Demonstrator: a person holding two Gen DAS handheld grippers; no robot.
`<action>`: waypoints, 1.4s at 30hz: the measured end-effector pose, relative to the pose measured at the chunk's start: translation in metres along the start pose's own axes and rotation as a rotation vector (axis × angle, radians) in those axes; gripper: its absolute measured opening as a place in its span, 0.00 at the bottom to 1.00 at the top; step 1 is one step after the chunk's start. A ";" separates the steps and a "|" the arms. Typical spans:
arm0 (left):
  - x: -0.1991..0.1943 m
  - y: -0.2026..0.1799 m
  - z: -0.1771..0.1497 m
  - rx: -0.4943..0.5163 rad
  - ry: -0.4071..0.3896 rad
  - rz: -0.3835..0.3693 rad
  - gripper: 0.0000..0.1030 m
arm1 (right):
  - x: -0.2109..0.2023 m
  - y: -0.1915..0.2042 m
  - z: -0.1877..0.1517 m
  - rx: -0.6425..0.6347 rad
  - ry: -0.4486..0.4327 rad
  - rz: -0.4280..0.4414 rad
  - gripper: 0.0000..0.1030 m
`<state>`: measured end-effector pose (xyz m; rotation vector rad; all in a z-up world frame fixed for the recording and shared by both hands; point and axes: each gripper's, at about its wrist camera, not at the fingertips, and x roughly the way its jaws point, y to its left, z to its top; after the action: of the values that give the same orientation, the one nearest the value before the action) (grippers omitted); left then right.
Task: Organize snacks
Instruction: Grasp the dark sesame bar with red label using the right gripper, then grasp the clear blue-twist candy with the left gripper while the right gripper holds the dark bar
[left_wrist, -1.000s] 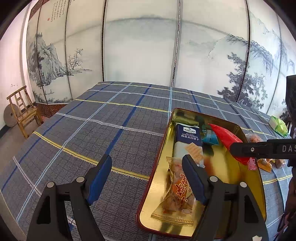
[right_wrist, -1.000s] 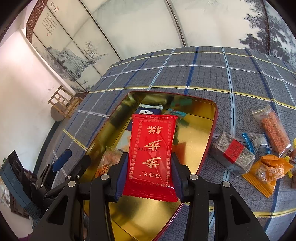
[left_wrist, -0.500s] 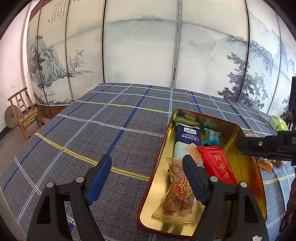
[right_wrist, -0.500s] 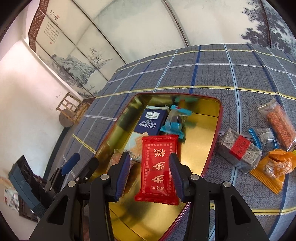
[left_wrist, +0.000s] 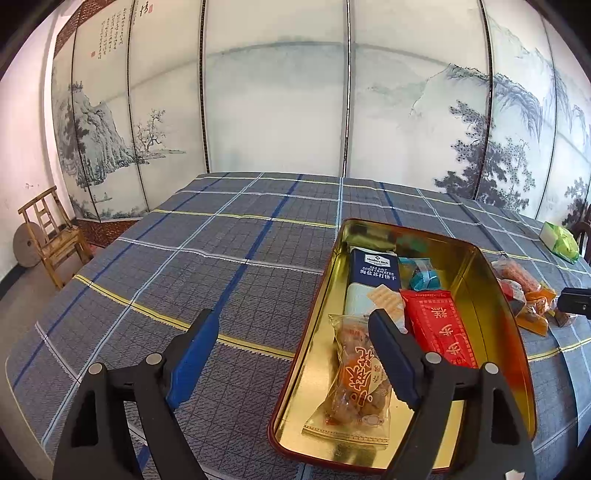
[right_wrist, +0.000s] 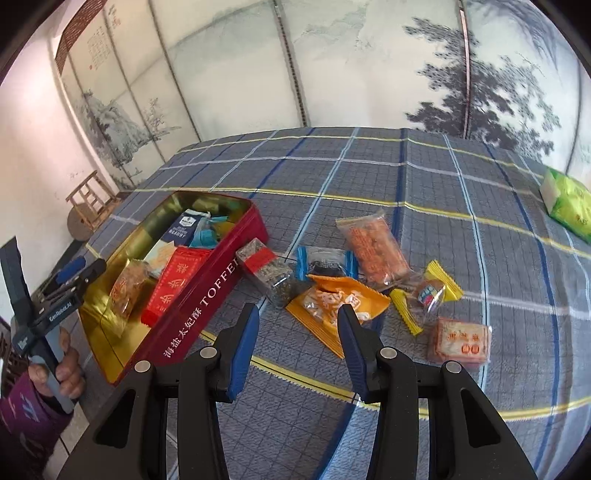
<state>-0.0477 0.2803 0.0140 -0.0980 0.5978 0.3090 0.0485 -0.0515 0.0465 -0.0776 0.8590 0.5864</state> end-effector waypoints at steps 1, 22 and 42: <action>0.001 -0.001 0.000 0.003 0.003 0.002 0.78 | 0.007 0.006 0.004 -0.055 0.007 -0.002 0.45; 0.005 -0.008 -0.004 0.037 0.017 0.043 0.79 | 0.062 0.053 0.020 -0.431 0.151 0.051 0.26; -0.027 -0.187 0.083 0.265 0.224 -0.429 0.95 | -0.050 -0.220 -0.099 0.357 -0.095 -0.271 0.27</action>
<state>0.0345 0.1107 0.0984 -0.0034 0.8163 -0.2010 0.0684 -0.2885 -0.0185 0.1560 0.8323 0.1761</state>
